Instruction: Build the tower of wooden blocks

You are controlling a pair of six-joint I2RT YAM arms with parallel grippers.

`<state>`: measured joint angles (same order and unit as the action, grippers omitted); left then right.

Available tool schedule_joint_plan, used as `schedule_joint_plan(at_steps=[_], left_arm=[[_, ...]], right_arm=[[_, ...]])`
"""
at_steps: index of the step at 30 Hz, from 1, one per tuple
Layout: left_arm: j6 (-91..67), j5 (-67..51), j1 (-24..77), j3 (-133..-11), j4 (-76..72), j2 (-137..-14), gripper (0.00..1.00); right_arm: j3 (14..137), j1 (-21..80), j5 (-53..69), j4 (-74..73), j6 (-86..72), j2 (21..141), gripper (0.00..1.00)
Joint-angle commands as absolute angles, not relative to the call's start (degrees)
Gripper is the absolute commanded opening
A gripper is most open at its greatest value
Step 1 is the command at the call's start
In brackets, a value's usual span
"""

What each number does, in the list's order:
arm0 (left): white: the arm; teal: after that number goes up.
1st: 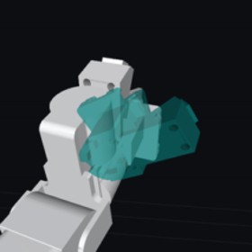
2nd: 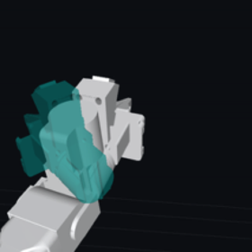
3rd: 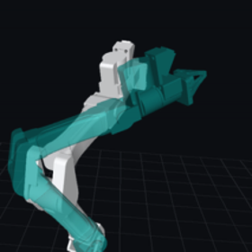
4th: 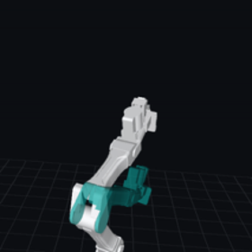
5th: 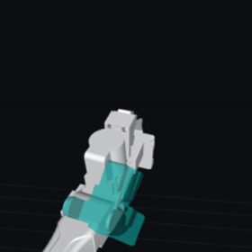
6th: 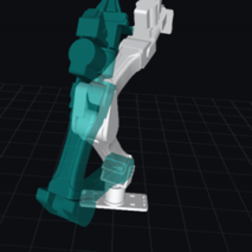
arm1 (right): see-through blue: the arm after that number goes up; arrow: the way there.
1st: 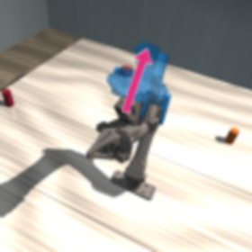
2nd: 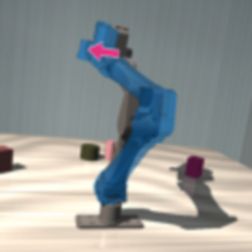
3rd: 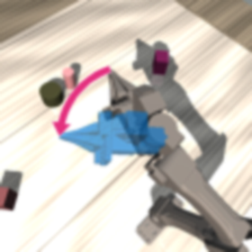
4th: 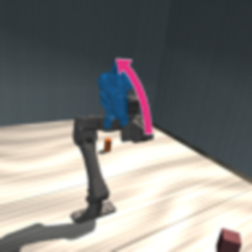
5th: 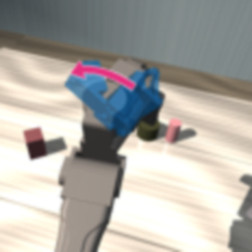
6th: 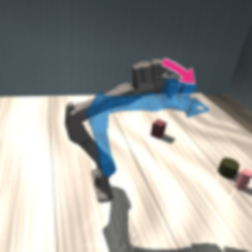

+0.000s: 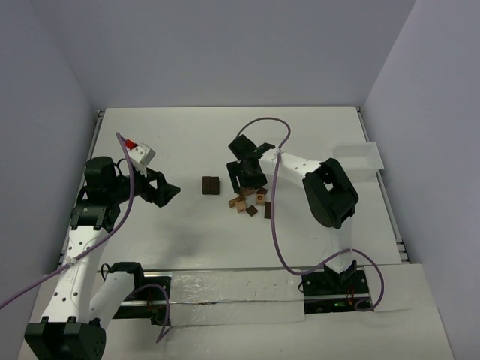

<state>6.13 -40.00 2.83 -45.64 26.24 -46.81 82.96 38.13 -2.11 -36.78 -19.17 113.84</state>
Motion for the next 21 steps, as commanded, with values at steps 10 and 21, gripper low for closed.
schedule_joint_plan(at_steps=[10,21], left_arm=[[4.75,-39.11,2.55,-45.35,23.03,-46.4,0.97],[3.69,-38.4,2.55,-45.79,22.76,-47.46,0.97]], right_arm=[[84.71,39.71,-6.37,-39.77,-27.79,110.44,0.35],[91.08,43.42,-7.91,-44.48,-34.54,106.88,0.0]])
